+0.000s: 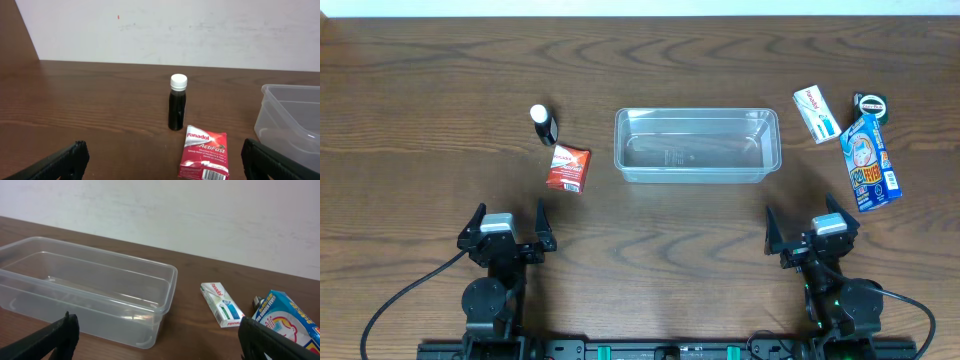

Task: Pack container

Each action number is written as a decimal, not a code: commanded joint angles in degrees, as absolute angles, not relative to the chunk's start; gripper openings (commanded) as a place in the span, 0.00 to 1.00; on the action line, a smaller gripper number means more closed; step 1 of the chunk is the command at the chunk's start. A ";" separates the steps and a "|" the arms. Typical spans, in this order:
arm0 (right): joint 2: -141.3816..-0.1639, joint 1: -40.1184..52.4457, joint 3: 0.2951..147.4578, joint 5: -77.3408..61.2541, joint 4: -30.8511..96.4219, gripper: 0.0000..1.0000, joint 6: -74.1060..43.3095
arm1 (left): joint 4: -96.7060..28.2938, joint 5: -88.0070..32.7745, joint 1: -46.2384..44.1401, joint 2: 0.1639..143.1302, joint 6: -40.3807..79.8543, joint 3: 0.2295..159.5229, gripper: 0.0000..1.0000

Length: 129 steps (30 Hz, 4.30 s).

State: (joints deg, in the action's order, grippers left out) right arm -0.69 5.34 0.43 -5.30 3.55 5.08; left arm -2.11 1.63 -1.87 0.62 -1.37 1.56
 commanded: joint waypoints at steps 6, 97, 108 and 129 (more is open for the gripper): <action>-0.38 4.80 0.32 -4.89 3.73 0.99 5.87 | -4.01 1.52 -1.45 0.23 -1.89 0.23 0.98; -79.07 -31.29 81.71 -24.47 57.63 0.99 22.70 | -4.01 1.52 -1.45 0.23 -1.89 0.23 0.98; -93.06 -32.64 81.69 -24.14 57.47 0.99 29.93 | -4.01 1.52 -1.45 0.23 -1.89 0.23 0.98; -101.91 -29.95 80.82 -12.16 55.07 0.89 21.93 | -4.01 1.52 -1.48 0.23 -1.89 0.23 0.98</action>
State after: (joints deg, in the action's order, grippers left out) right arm -102.00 -31.44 80.73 -12.78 55.83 22.68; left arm -2.15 1.43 -1.87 0.60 -1.54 1.56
